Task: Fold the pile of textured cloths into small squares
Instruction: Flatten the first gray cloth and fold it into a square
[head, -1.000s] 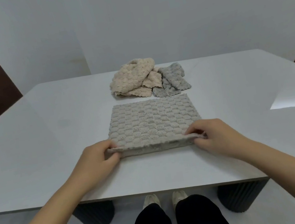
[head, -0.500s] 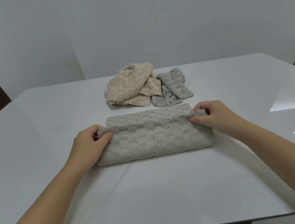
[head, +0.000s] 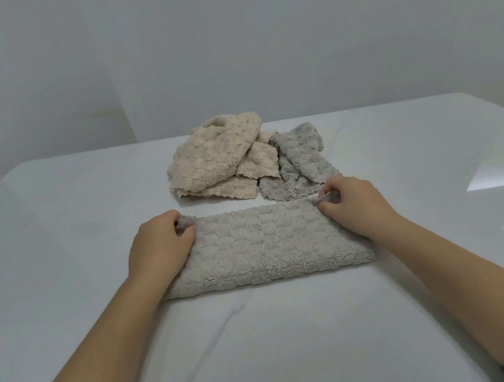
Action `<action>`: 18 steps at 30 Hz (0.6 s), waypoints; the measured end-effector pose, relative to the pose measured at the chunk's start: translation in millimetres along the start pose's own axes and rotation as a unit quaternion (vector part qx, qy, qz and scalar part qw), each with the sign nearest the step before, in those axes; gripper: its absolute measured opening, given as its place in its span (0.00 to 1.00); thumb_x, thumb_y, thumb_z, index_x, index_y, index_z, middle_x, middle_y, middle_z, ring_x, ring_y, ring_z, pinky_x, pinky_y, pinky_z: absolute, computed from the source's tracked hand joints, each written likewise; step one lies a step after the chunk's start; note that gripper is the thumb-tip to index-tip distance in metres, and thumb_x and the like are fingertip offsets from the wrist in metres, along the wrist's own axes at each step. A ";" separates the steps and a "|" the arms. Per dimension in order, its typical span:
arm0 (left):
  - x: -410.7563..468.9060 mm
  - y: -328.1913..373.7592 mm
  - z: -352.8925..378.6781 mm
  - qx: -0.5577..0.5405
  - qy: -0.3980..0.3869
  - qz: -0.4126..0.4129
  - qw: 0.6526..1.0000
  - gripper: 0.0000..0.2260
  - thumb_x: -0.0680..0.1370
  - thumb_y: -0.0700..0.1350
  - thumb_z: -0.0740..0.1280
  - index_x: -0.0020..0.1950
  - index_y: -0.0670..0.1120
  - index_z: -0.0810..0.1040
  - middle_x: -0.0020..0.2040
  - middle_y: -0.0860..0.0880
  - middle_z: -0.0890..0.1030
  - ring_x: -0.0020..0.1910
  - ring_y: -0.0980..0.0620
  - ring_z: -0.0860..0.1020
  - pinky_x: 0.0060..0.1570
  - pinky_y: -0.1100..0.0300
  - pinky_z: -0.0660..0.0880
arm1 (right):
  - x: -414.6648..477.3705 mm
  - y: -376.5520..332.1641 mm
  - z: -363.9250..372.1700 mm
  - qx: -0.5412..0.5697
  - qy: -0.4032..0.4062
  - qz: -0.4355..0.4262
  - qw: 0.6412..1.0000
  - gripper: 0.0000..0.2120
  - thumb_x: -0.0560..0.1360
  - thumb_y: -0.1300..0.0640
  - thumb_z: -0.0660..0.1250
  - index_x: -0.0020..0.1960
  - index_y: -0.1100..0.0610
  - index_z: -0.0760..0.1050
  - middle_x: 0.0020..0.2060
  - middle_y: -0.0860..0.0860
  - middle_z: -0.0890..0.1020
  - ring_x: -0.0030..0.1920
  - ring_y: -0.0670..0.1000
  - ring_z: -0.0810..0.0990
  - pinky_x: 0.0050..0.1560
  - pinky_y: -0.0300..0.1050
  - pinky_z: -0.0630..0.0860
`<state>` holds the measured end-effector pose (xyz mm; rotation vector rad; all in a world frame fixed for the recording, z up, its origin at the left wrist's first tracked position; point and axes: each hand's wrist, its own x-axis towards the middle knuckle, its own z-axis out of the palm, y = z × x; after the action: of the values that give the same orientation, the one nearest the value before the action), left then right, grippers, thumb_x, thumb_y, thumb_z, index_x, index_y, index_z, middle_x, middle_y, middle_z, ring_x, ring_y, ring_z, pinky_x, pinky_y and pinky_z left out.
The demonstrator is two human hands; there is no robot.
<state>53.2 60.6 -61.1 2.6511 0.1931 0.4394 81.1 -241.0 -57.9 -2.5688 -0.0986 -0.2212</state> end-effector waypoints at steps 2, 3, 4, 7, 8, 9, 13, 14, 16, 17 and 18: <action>1.5 -3.7 5.3 0.017 0.008 0.013 1.000 0.07 0.77 0.49 0.66 0.48 0.46 0.77 0.46 0.50 0.77 0.47 0.47 0.76 0.43 0.54 0.71 | 2.0 3.8 4.0 -0.030 -0.003 -0.010 1.000 0.09 0.76 0.53 0.66 0.56 0.51 0.76 0.52 0.49 0.77 0.53 0.52 0.77 0.49 0.46 0.71; 1.9 -5.8 7.0 0.023 0.006 0.017 1.000 0.10 0.77 0.50 0.65 0.55 0.48 0.78 0.52 0.50 0.77 0.52 0.47 0.75 0.50 0.52 0.71 | 1.8 5.5 4.6 -0.039 -0.003 -0.014 0.999 0.12 0.77 0.52 0.66 0.60 0.50 0.75 0.56 0.49 0.76 0.55 0.52 0.76 0.52 0.47 0.72; 2.9 -7.8 7.7 0.033 -0.002 0.020 0.999 0.14 0.78 0.51 0.65 0.61 0.49 0.76 0.57 0.49 0.76 0.57 0.47 0.73 0.56 0.50 0.69 | 1.7 7.3 4.5 -0.044 -0.003 -0.015 0.999 0.15 0.77 0.50 0.65 0.63 0.50 0.74 0.59 0.50 0.74 0.57 0.53 0.76 0.55 0.48 0.73; 7.8 -12.1 6.5 0.057 -0.025 0.034 0.997 0.16 0.79 0.52 0.63 0.65 0.49 0.76 0.56 0.48 0.75 0.59 0.47 0.71 0.59 0.49 0.65 | 4.3 14.1 3.7 -0.051 -0.019 -0.011 0.998 0.18 0.76 0.47 0.66 0.64 0.51 0.75 0.58 0.52 0.75 0.57 0.54 0.76 0.57 0.50 0.72; 8.3 -12.7 5.7 0.044 -0.029 0.038 0.998 0.13 0.79 0.51 0.64 0.61 0.50 0.77 0.52 0.50 0.75 0.57 0.47 0.72 0.57 0.50 0.66 | 5.1 14.8 3.1 -0.049 -0.025 -0.014 0.998 0.16 0.76 0.47 0.67 0.62 0.51 0.76 0.55 0.51 0.76 0.56 0.54 0.76 0.55 0.50 0.72; 8.0 -12.8 4.9 0.019 -0.030 0.044 0.998 0.08 0.78 0.50 0.65 0.55 0.51 0.78 0.48 0.52 0.74 0.54 0.48 0.73 0.55 0.51 0.67 | 5.4 14.6 2.7 -0.041 -0.023 -0.025 0.999 0.12 0.75 0.48 0.68 0.57 0.51 0.77 0.51 0.51 0.76 0.53 0.54 0.76 0.51 0.48 0.72; 3.1 -15.8 3.7 -0.135 -0.022 0.035 0.990 0.04 0.76 0.45 0.70 0.44 0.51 0.75 0.41 0.53 0.77 0.41 0.54 0.76 0.40 0.61 0.70 | 1.2 17.5 3.3 0.079 0.006 -0.061 0.995 0.08 0.73 0.57 0.72 0.42 0.52 0.71 0.39 0.46 0.75 0.38 0.46 0.73 0.36 0.37 0.66; 2.4 -17.3 3.0 -0.182 -0.019 0.023 0.983 0.05 0.75 0.44 0.70 0.44 0.51 0.75 0.39 0.52 0.78 0.35 0.57 0.74 0.36 0.65 0.69 | -0.4 18.2 3.1 0.132 0.011 -0.060 0.989 0.09 0.73 0.59 0.72 0.42 0.53 0.71 0.36 0.47 0.76 0.35 0.44 0.72 0.34 0.35 0.66; 2.8 -20.7 0.5 -0.267 -0.011 0.012 0.963 0.09 0.74 0.40 0.72 0.42 0.51 0.75 0.34 0.54 0.77 0.30 0.61 0.71 0.31 0.69 0.67 | -3.0 17.0 1.2 0.262 0.011 -0.046 0.964 0.09 0.71 0.64 0.73 0.45 0.55 0.74 0.35 0.49 0.78 0.33 0.44 0.73 0.35 0.35 0.69; 3.3 -21.7 -1.0 -0.307 -0.006 0.012 0.951 0.10 0.74 0.38 0.72 0.42 0.51 0.75 0.33 0.56 0.78 0.30 0.62 0.71 0.32 0.70 0.68 | -4.6 14.6 -0.7 0.335 0.007 -0.033 0.942 0.09 0.71 0.66 0.73 0.47 0.56 0.76 0.36 0.50 0.80 0.34 0.44 0.75 0.36 0.36 0.72; 3.4 -21.7 -3.0 -0.347 -0.004 0.011 0.938 0.10 0.74 0.36 0.72 0.42 0.50 0.76 0.33 0.58 0.78 0.31 0.63 0.73 0.34 0.72 0.69 | -6.1 11.9 -2.7 0.406 -0.003 -0.020 0.914 0.09 0.72 0.68 0.72 0.48 0.58 0.78 0.36 0.51 0.81 0.35 0.45 0.77 0.36 0.37 0.74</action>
<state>54.0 81.9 -67.4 1.9604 -0.0014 0.4094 76.1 -252.6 -63.0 -1.7368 -0.1978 -0.1441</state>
